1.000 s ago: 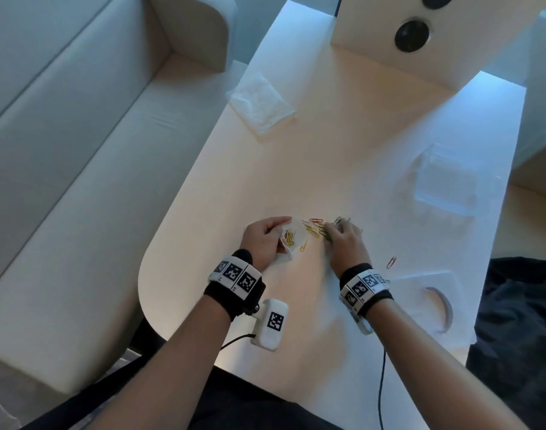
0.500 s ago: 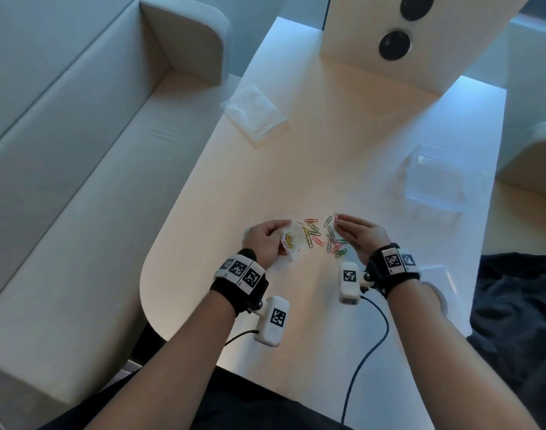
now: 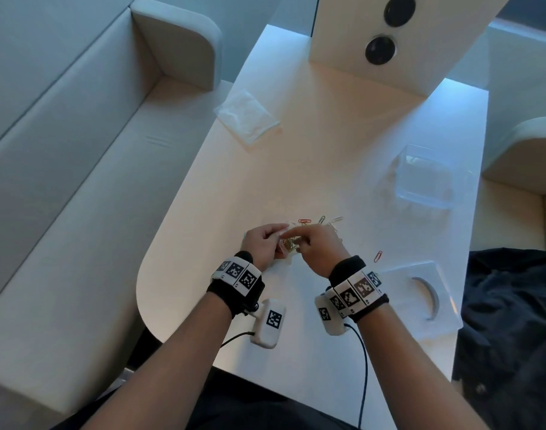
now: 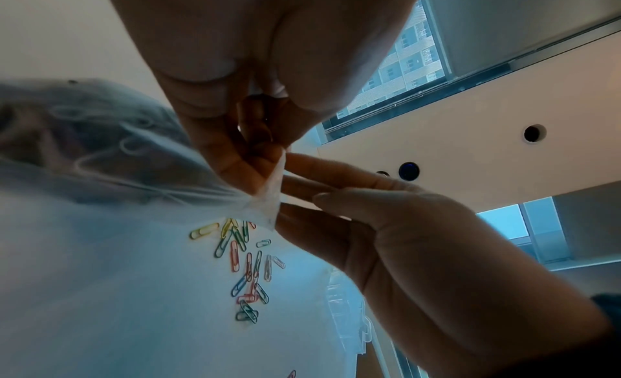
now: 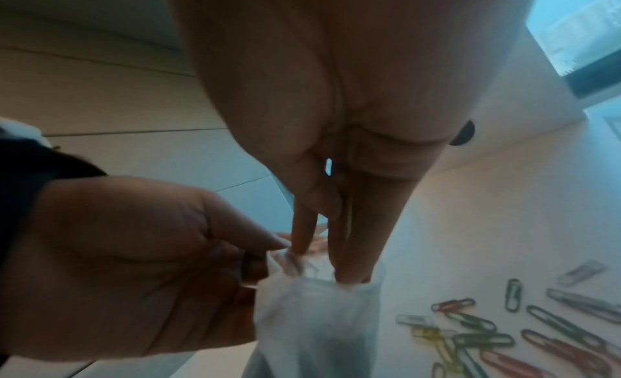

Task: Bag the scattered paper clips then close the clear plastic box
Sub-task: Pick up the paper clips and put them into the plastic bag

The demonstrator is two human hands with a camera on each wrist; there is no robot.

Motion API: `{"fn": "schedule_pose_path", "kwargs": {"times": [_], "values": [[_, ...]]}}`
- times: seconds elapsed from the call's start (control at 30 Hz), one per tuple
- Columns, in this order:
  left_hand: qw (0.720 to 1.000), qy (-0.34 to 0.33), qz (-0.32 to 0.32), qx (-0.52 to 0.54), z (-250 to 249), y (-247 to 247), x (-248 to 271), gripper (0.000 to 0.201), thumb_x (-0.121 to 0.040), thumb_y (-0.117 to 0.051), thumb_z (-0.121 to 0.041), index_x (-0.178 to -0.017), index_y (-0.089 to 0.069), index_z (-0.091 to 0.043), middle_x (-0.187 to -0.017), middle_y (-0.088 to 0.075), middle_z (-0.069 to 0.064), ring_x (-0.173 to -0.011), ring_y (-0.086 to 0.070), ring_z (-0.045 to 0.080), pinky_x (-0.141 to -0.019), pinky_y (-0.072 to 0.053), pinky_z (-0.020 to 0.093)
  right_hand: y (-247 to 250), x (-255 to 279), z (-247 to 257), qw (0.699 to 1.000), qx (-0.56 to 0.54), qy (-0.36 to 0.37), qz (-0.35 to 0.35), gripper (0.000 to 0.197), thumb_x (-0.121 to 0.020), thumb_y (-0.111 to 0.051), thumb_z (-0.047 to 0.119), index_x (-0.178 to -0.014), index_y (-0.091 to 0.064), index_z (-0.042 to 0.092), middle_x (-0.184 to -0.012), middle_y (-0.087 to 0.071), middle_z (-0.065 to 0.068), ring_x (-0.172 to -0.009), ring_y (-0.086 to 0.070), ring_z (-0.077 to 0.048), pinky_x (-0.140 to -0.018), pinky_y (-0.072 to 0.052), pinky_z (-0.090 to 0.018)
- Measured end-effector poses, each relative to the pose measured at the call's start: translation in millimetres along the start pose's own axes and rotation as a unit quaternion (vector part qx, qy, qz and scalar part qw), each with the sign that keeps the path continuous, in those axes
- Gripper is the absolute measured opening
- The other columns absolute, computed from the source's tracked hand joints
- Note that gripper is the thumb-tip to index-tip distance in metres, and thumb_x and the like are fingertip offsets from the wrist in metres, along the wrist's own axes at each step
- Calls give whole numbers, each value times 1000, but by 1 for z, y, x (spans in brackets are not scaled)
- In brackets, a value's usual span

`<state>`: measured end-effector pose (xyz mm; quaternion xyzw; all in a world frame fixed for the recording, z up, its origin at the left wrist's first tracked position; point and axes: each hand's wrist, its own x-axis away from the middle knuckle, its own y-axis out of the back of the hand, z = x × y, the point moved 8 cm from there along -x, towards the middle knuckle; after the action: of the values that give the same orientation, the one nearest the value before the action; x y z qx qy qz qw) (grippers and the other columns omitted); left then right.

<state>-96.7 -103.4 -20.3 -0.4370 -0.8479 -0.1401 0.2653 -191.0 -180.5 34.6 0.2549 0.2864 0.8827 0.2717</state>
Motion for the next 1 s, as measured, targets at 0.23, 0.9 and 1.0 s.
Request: {"fn": "schedule_pose_path", "kwargs": {"times": [0.23, 0.9, 1.0], "values": [[1000, 16, -8, 12, 4, 8, 1, 25, -96, -51, -7, -110, -72, -14, -100, -70, 12, -77, -67, 23, -62, -59, 28, 41, 16, -103, 950, 20, -244, -193, 45, -93, -57, 23, -137, -49, 18, -149, -35, -18, -137, -35, -35, -113, -33, -44], [1000, -13, -24, 9, -5, 53, 3, 26, -96, -51, -5, -108, -72, -15, -106, -68, 9, -99, -65, 25, -87, -55, 37, -58, -29, -67, 950, 299, 5, -86, 40, -87, -56, -3, -126, -58, 8, -131, -55, -17, -116, -52, -35, -94, -52, -42], [999, -12, -29, 5, -6, 57, 3, 26, -95, -52, -5, -105, -72, -18, -107, -68, 9, -102, -66, 28, -93, -54, 41, -43, -31, -75, 956, 284, 29, -71, 29, -80, -60, -11, -103, -70, 4, -106, -64, -13, -93, -61, -30, -78, -57, -38]]}}
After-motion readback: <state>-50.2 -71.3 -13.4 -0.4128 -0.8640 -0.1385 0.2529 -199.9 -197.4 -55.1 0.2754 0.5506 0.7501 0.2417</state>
